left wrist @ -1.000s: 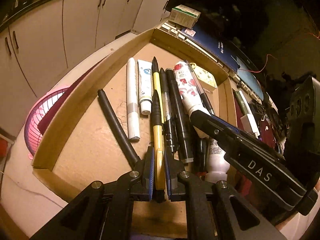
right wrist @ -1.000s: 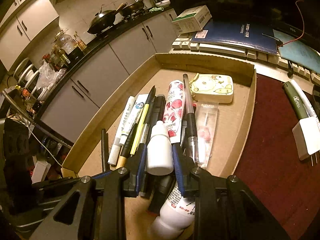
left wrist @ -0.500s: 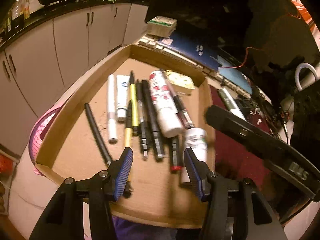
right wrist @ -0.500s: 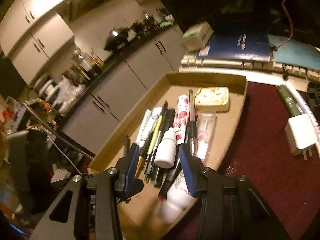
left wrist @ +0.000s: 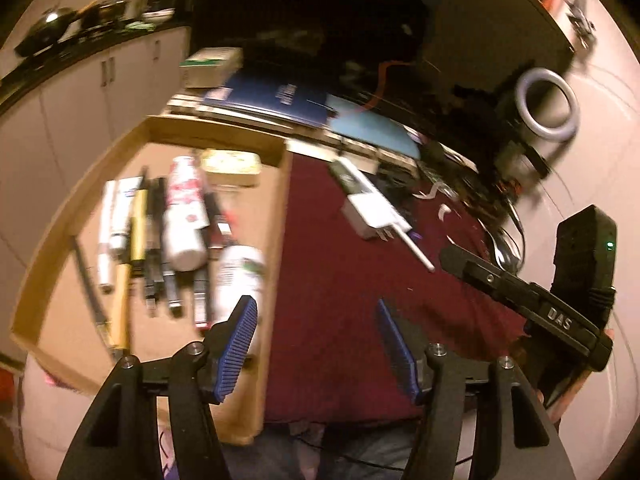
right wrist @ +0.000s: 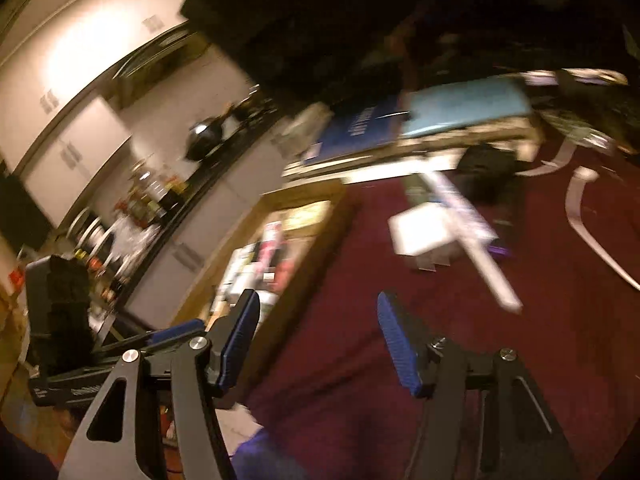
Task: Organize rigid objects
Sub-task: 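Grasp the white charger with the left gripper while the right grasps a white pen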
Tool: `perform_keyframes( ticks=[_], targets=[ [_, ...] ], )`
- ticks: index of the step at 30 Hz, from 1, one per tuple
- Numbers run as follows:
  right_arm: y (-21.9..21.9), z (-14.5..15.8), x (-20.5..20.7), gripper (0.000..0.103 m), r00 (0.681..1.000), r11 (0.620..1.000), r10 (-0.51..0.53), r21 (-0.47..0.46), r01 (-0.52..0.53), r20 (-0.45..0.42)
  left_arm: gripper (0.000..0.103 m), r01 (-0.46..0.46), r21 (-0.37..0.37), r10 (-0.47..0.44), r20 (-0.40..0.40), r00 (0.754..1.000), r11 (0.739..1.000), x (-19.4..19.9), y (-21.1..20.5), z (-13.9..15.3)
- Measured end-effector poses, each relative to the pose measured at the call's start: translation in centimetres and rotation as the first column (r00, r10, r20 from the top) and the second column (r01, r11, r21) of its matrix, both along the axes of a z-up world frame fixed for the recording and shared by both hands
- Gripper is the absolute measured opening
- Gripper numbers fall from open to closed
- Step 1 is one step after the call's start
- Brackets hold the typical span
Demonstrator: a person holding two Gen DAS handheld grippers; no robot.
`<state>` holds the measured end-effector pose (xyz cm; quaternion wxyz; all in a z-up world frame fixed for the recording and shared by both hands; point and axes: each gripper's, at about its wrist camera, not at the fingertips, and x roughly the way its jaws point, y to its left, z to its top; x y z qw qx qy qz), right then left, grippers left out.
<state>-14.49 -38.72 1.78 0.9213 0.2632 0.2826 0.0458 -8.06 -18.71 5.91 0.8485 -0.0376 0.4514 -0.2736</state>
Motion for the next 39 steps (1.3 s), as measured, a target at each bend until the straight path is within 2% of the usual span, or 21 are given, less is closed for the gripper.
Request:
perform_keyframes(
  ticks=[6,9,11,14,16,20,23,24,28,31,35,39],
  targets=[
    [-4.5,-1.3,-1.1,0.061,0.993,0.993,-0.114,0.009,0.115,-0.039,0.065,0.060,0.007,-0.060,-0.008,0.998,0.998,0.2,-3.1,-0.2],
    [-5.8,-1.9,0.7,0.061,0.986,0.991,-0.136,-0.026,0.135,-0.091,0.065,0.064,0.007,-0.063,-0.026,0.998,0.998,0.9,-3.6,-0.3],
    [-6.2,-2.5,2.2,0.057,0.980,0.989,-0.148,-0.046,0.143,-0.133,0.065,0.064,0.008,-0.064,-0.039,0.997,0.998,1.5,-4.0,-0.4],
    [-6.4,-3.2,3.8,0.046,0.967,0.984,-0.166,-0.094,0.150,-0.194,0.067,0.060,0.003,-0.059,-0.054,0.997,0.998,2.5,-4.3,-0.5],
    [-6.2,-3.4,4.7,0.035,0.956,0.977,-0.188,-0.147,0.157,-0.226,0.068,0.059,-0.002,-0.059,-0.064,0.996,0.998,2.9,-4.4,-0.7],
    [-5.2,-3.9,5.9,0.026,0.954,0.974,-0.164,-0.193,0.116,-0.253,0.068,0.059,0.001,-0.059,-0.075,0.995,0.998,3.9,-4.9,-0.8],
    [-3.8,-3.8,6.4,0.020,0.949,0.953,-0.172,-0.289,0.092,-0.263,0.068,0.054,0.018,-0.052,-0.104,0.993,0.998,4.9,-5.6,-1.0],
    [-3.5,-3.9,6.4,0.011,0.947,0.951,-0.172,-0.298,0.087,-0.272,0.068,0.059,0.020,-0.057,-0.120,0.991,0.998,5.3,-5.9,-1.1],
    [-2.8,-4.1,4.9,0.008,0.954,0.962,-0.141,-0.265,0.069,-0.263,0.068,0.083,0.026,-0.077,-0.172,0.982,0.996,6.9,-7.9,-1.2],
    [-2.1,-4.3,2.7,0.008,0.957,0.968,-0.127,-0.245,0.061,-0.262,0.073,0.093,0.053,-0.083,-0.175,0.981,0.994,7.8,-9.8,-1.6],
    [-2.1,-4.4,0.6,0.008,0.952,0.963,-0.177,-0.244,0.115,-0.251,0.074,0.124,0.093,-0.104,-0.194,0.976,0.988,9.1,-13.3,-2.8],
    [-1.9,-4.6,0.0,0.008,0.957,0.961,-0.180,-0.246,0.123,-0.227,0.074,0.109,0.131,-0.083,-0.188,0.979,0.985,10.6,-15.6,-3.5]
  ],
)
